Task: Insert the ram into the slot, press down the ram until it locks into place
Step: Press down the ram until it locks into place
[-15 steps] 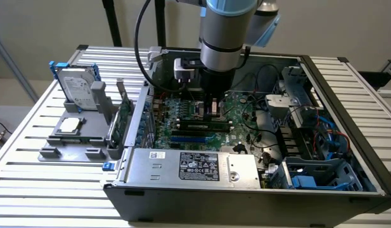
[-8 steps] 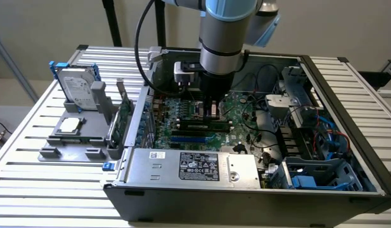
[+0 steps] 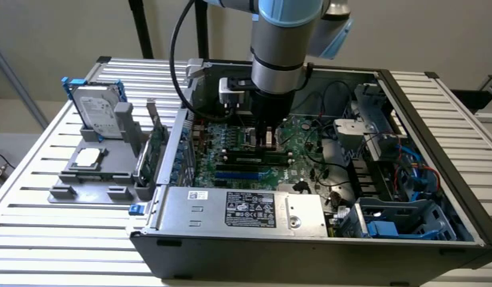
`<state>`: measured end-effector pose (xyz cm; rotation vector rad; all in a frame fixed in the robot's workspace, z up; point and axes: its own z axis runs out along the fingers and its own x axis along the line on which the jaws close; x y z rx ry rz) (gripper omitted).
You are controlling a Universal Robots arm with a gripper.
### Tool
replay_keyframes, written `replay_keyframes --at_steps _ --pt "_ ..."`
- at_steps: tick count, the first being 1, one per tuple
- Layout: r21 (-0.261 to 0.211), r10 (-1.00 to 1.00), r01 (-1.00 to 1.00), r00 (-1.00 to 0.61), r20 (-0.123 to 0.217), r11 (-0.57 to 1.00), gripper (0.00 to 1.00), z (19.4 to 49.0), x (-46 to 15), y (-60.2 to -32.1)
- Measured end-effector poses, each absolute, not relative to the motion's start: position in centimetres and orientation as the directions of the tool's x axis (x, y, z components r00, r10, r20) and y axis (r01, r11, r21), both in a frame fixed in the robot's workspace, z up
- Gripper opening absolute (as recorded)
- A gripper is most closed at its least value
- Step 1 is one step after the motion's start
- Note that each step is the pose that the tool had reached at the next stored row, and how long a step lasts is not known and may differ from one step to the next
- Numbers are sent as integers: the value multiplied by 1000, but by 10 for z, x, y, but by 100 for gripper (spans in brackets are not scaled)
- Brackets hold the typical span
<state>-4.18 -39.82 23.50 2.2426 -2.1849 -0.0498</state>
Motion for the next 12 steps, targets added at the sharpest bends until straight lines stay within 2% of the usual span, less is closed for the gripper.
replay_keyframes --at_steps 5,12 --pt "32 -1000 -999 26 -15 -26 11 255 -40 -399" --pt "32 -1000 -999 25 -16 -26 11 256 -40 -398"
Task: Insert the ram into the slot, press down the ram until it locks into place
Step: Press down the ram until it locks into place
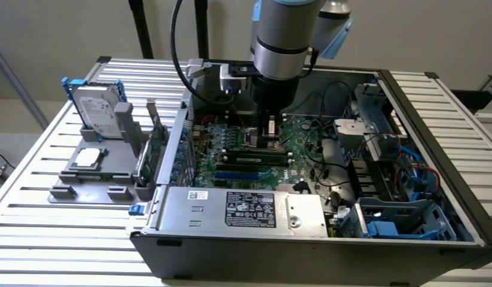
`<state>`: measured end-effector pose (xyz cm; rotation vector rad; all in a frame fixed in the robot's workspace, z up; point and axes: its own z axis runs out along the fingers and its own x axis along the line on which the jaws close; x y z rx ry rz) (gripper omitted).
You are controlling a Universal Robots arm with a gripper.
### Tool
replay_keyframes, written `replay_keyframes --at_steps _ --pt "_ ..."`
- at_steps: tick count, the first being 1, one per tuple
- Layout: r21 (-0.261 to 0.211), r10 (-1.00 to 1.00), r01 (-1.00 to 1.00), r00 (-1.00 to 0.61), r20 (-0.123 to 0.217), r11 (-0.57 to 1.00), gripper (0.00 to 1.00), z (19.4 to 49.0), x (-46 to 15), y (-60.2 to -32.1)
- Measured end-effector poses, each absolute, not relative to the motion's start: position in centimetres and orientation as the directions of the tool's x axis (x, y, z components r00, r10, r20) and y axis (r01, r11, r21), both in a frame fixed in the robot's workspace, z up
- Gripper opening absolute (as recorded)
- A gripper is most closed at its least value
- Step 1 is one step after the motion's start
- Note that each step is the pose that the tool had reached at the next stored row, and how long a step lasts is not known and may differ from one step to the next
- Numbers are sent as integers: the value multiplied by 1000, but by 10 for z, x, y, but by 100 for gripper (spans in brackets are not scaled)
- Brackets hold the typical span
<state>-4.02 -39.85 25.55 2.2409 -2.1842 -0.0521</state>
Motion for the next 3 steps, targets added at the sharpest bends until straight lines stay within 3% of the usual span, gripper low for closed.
replay_keyframes --at_steps 3 --pt "32 -1000 -999 25 -15 -26 11 256 -40 -399"
